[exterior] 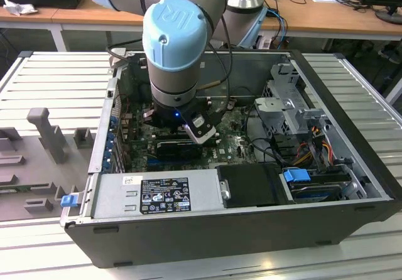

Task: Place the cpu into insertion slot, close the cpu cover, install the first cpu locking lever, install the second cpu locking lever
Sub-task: 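Install the second cpu locking lever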

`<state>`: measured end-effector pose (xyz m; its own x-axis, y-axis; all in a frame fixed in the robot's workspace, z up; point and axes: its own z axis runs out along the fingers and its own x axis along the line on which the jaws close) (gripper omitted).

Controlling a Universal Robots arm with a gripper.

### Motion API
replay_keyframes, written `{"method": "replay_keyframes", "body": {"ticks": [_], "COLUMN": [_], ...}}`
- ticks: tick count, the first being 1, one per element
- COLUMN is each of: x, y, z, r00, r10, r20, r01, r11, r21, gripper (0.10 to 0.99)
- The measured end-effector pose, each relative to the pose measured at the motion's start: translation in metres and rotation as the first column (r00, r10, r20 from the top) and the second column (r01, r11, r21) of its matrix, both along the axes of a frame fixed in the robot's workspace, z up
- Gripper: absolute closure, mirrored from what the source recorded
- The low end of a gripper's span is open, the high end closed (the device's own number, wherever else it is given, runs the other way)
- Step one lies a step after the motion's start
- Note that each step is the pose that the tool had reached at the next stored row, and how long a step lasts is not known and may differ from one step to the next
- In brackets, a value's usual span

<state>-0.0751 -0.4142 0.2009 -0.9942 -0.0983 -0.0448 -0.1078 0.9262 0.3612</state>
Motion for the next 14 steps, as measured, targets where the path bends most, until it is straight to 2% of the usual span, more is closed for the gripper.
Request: {"method": "replay_keyframes", "body": {"ticks": [2,5,6,9,12,14], "x": [-0.0002,-0.001,-0.0022,-0.0043,-0.0056,-0.0059], "y": [0.0,0.0,0.0,0.0011,0.0017,0.0018], "z": [-0.0031,-0.0069,-0.0085,-0.0104,-0.0114,-0.0094], "r00": [1.0,1.0,1.0,1.0,1.0,1.0], "r10": [0.0,0.0,0.0,0.0,0.0,0.0], "r20": [0.0,0.0,0.0,0.0003,0.0,0.0], "r01": [0.0,0.0,0.0,0.0,0.0,0.0], "r11": [1.0,0.9998,0.9996,0.9991,0.9989,0.9989], "r21": [0.004,0.018,0.028,0.044,0.047,0.047], "gripper": [0.98,0.98,0.98,0.98,0.98,0.98]}}
